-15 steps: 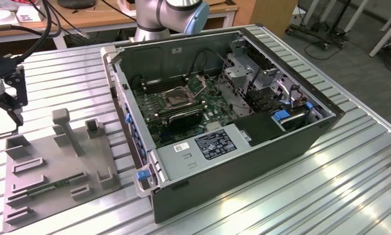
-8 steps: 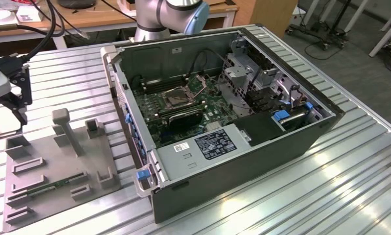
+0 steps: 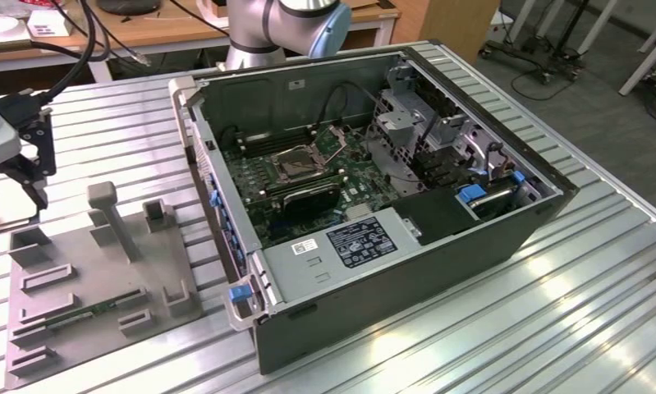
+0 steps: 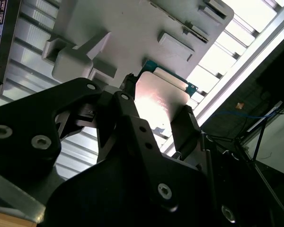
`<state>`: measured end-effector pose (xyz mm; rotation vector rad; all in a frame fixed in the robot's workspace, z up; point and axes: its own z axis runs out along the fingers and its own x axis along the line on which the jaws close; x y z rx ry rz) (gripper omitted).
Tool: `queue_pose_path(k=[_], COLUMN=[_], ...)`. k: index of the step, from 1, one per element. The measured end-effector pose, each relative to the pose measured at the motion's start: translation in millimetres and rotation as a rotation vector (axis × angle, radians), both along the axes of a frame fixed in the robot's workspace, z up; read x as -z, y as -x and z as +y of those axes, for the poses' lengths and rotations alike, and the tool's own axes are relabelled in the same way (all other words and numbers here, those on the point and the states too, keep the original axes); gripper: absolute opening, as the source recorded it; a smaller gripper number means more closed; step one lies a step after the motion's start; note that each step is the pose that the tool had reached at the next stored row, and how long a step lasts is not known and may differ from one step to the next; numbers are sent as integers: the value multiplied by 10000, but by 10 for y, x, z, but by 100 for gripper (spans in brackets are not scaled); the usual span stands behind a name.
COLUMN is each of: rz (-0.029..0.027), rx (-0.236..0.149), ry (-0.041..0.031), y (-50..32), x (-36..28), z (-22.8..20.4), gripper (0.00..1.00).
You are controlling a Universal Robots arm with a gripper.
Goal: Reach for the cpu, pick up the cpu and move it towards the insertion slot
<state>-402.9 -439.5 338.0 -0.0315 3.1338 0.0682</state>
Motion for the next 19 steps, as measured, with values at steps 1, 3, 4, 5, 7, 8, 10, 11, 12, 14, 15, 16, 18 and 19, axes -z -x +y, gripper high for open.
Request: queue_pose_path(k=[1, 3, 4, 5, 7, 8, 10, 11, 12, 14, 15, 16, 18, 19], rz=[0, 0, 0, 0, 0, 0, 0, 0, 0, -1, -1, -1, 0, 0], rx=[0, 1, 0, 1, 1, 1, 1, 1, 1, 1, 2, 2, 1, 1], ry=[0, 0, 0, 0, 0, 0, 0, 0, 0, -1, -1, -1, 0, 0], y=[-5, -17, -24, -31, -46, -54, -70, -77, -83, -94, -97, -98, -100, -100], x=[0, 0, 0, 0, 1, 0, 1, 1, 1, 1, 1, 2, 1, 1], z=[0, 0, 0, 0, 0, 0, 0, 0, 0, 0, 0, 0, 0, 0], gripper=[54, 54, 54, 54, 54, 54, 54, 54, 54, 54, 54, 54, 54, 54])
